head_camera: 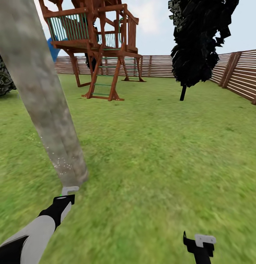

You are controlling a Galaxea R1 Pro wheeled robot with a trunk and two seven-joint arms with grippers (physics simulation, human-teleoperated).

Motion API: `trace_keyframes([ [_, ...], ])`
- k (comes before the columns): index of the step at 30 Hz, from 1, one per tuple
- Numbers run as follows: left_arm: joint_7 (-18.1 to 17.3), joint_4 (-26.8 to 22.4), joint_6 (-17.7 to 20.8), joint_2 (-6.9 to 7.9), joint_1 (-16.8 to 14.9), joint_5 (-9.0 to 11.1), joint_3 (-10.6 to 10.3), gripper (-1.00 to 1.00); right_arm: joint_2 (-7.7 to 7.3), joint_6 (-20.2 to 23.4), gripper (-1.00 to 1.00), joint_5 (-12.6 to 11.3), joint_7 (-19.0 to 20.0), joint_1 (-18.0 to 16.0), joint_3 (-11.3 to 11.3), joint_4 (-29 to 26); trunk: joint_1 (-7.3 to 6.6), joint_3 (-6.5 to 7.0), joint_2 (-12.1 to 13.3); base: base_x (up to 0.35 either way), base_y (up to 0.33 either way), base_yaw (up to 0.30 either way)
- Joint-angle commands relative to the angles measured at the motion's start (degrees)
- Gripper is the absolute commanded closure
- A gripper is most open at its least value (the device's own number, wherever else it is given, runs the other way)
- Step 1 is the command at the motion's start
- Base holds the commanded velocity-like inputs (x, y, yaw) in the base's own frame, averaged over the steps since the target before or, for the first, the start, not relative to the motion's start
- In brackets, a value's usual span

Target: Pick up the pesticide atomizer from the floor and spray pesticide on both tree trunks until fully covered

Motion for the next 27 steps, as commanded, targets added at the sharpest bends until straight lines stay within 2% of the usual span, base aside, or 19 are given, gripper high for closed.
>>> trace_keyframes([
  [1, -0.02, 0.03, 0.0, 0.0, 0.0, -0.03, -0.02, 1.0, 0.0, 0.0, -1.0, 0.0, 0.0, 0.0, 0.0, 0.0, 0.0, 0.0, 0.0, 0.113, -0.258, 0.057],
  [14, -0.02, 0.04, -0.02, 0.0, 0.0, -0.03, -0.02, 1.0, 0.0, 0.0, -1.0, 0.0, 0.0, 0.0, 0.0, 0.0, 0.0, 0.0, 0.0, 0.105, -0.26, 0.018],
  [27, -0.02, 0.06, 0.0, 0.0, 0.0, -0.03, -0.02, 1.0, 0.0, 0.0, -1.0, 0.0, 0.0, 0.0, 0.0, 0.0, 0.0, 0.0, 0.0, 0.073, -0.268, 0.246],
])
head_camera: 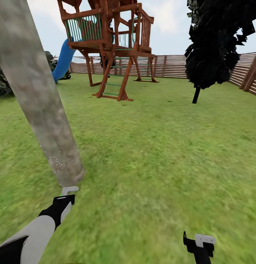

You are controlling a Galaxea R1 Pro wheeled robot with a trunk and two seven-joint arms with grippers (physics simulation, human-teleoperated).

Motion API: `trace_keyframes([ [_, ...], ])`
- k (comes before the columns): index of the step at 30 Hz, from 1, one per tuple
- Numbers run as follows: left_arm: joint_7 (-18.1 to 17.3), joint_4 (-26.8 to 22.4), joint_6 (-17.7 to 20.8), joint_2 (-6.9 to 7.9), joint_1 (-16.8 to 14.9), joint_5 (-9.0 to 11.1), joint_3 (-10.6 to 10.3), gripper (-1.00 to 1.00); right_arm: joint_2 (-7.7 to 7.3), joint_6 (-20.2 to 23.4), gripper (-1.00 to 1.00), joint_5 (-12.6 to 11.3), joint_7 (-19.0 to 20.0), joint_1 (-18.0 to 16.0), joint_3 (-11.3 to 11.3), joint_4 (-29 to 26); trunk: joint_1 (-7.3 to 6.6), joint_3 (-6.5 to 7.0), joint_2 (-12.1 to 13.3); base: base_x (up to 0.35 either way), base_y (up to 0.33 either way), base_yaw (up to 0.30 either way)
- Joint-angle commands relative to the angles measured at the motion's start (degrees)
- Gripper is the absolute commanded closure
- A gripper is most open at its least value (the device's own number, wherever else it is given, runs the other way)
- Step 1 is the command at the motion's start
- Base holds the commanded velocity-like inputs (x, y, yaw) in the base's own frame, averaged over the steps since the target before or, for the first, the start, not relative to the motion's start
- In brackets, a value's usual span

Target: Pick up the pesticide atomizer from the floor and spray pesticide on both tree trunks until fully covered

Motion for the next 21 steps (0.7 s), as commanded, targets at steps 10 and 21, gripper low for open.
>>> trace_keyframes([
  [10, -0.02, -0.09, 0.01, 0.08, 0.0, -0.03, -0.01, 1.0, 0.0, 0.0, -1.0, 0.0, 0.0, 0.0, 0.0, 0.0, 0.0, 0.0, 0.0, 0.12, -0.259, 0.199],
  [21, -0.02, -0.09, 0.01, 0.03, 0.0, -0.03, 0.0, 1.0, 0.0, 0.0, -1.0, 0.0, 0.0, 0.0, 0.0, 0.0, 0.0, 0.0, 0.0, 0.183, -0.235, 0.082],
])
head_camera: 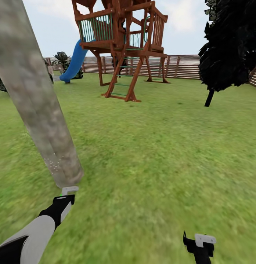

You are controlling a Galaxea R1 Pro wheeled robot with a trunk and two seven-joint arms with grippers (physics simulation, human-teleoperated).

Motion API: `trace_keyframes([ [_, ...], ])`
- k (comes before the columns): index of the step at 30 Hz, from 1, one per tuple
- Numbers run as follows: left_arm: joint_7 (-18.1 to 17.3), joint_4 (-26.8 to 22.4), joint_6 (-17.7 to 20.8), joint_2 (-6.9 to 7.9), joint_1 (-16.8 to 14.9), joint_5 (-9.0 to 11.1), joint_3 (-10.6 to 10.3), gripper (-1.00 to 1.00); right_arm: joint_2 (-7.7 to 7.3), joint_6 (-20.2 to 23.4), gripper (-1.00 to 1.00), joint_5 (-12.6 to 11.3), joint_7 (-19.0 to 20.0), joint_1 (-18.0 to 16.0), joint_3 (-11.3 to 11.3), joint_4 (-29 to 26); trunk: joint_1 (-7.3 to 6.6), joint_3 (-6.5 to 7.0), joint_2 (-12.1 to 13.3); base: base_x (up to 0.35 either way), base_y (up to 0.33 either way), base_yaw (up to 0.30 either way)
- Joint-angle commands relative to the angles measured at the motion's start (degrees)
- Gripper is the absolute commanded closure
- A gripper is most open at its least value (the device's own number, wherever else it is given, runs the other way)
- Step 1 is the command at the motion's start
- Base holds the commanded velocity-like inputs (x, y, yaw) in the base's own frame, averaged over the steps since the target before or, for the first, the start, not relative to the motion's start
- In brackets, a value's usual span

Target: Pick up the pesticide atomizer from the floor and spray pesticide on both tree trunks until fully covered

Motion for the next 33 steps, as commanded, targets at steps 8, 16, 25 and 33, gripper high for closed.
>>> trace_keyframes([
  [8, -0.02, -0.09, 0.06, 0.64, 0.0, 0.46, 0.49, 1.0, 0.0, 0.0, -1.0, 0.0, 0.0, 0.0, -0.03, 0.0, 0.0, 0.0, 0.0, 0.085, -0.216, 0.274],
  [16, -1.23, -5.2, 2.38, 1.26, -1.5, 2.14, 1.59, 1.0, 0.0, 0.0, -1.0, 0.0, 0.0, 0.0, 0.0, 0.0, 0.0, 0.0, 0.0, 0.001, -0.009, 0.275],
  [25, -19.17, -6.0, 12.63, 7.22, -10.62, -5.33, -4.06, 1.0, 0.0, 0.0, -1.0, 0.0, 0.0, 0.0, -0.02, 0.0, 0.0, 0.0, 0.0, 0.0, 0.0, 0.098],
  [33, -35.45, -12.39, 18.48, 13.88, -12.49, -9.67, -7.8, 1.0, 0.0, 0.0, -1.0, 0.0, 0.0, 0.0, -0.09, 0.0, 0.0, 0.0, 0.0, 0.014, 0.006, 0.0],
])
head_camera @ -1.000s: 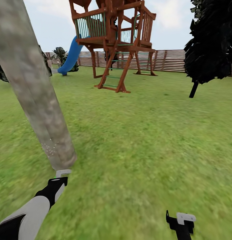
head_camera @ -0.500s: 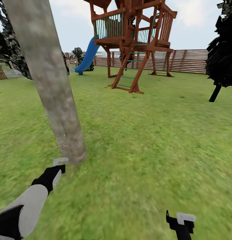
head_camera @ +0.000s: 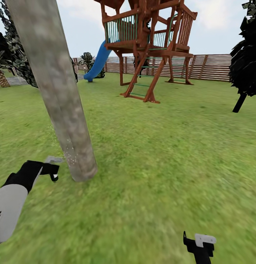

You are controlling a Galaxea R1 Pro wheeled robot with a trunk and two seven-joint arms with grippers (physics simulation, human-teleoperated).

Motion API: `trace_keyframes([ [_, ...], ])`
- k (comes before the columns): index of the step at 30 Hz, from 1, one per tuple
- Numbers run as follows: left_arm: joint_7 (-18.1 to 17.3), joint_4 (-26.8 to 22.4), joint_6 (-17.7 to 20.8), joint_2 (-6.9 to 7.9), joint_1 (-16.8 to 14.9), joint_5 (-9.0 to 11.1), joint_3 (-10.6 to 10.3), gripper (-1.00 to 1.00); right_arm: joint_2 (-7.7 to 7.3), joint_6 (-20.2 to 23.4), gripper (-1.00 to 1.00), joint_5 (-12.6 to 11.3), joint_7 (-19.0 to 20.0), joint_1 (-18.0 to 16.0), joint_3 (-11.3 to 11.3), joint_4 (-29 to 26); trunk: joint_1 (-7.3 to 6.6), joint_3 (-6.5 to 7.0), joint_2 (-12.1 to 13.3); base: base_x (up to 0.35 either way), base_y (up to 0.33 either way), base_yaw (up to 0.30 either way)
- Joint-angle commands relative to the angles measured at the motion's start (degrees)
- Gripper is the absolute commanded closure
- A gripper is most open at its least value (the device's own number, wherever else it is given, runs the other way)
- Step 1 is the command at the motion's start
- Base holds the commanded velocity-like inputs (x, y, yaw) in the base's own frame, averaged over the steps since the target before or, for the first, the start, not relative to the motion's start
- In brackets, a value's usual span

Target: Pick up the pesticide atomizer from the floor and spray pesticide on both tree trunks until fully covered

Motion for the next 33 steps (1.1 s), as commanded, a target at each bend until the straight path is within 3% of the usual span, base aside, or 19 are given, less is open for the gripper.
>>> trace_keyframes([
  [1, -0.09, -0.94, 0.27, -0.05, 0.14, -0.1, -1.09, 1.0, 0.0, 0.0, -1.0, 0.0, 0.0, 0.0, 0.02, 0.0, 0.0, 0.0, 0.0, 0.235, 0.138, 0.0],
  [4, -0.14, -1.43, 1.32, -3.13, -0.36, -0.02, -1.57, 1.0, -0.01, 0.0, -1.0, 0.0, 0.0, 0.0, 0.0, 0.0, 0.0, 0.0, 0.0, 0.231, 0.128, 0.0],
  [5, -0.17, -1.45, 1.47, -3.41, -0.45, -0.01, -1.65, 1.0, 0.0, 0.0, -1.0, 0.0, 0.0, 0.0, 0.0, 0.0, 0.0, 0.0, 0.0, 0.064, 0.026, 0.0],
  [7, -0.19, -1.51, 1.59, -2.15, -0.61, -0.09, -1.31, 1.0, -0.05, 0.0, -1.0, 0.0, 0.0, 0.0, 0.0, 0.0, 0.0, 0.0, 0.0, 0.011, 0.004, 0.0],
  [9, -3.06, -1.48, 1.64, 1.74, -1.9, -0.06, -0.8, 1.0, -0.01, 0.0, -1.0, 0.0, 0.0, 0.0, 0.01, 0.0, 0.0, 0.0, 0.0, 0.002, 0.001, 0.0],
  [10, -4.6, -1.48, 1.65, 2.18, -2.51, -0.19, -0.81, 1.0, -0.02, 0.0, -1.0, 0.0, 0.0, 0.0, 0.0, 0.0, 0.0, 0.0, 0.0, 0.0, 0.0, 0.0],
  [13, -6.22, -1.63, 3.75, 1.85, -3.3, -0.24, -1.18, 1.0, 0.0, 0.0, -1.0, 0.0, 0.0, 0.0, 0.02, 0.0, 0.0, 0.0, 0.0, 0.0, 0.0, 0.0],
  [15, -6.56, -5.38, 8.24, -0.46, -4.87, -0.17, -1.32, 1.0, 0.0, 0.0, -1.0, 0.0, 0.0, 0.0, 0.0, 0.0, 0.0, 0.0, 0.0, 0.0, 0.0, 0.0],
  [17, -6.64, -8.66, 10.99, -1.35, -5.14, -0.16, -1.65, 1.0, -0.01, 0.0, -1.0, 0.0, 0.0, 0.0, 0.0, 0.0, 0.0, 0.0, 0.0, 0.0, 0.0, 0.0],
  [19, -6.84, -11.73, 13.7, -0.81, -5.32, -0.33, -1.77, 1.0, 0.0, 0.0, -1.0, 0.0, 0.0, 0.0, 0.01, 0.0, 0.0, 0.0, 0.0, 0.0, 0.0, 0.0],
  [21, -6.98, -12.23, 14.04, 0.74, -5.13, -0.24, -1.84, 1.0, -0.01, 0.0, -1.0, 0.0, 0.0, 0.0, 0.0, 0.0, 0.0, 0.0, 0.0, 0.0, 0.0, 0.0],
  [23, -7.22, -12.33, 13.73, 1.35, -4.5, -0.38, -1.97, 1.0, 0.0, 0.0, -1.0, 0.0, 0.0, 0.0, 0.01, 0.0, 0.0, 0.0, 0.0, 0.0, 0.0, 0.0],
  [33, -7.25, -12.62, 14.04, 1.13, -3.94, -0.27, -2.12, 1.0, -0.01, 0.0, -1.0, 0.0, 0.0, 0.0, 0.0, 0.0, 0.0, 0.0, 0.0, 0.0, -0.203, 0.0],
])
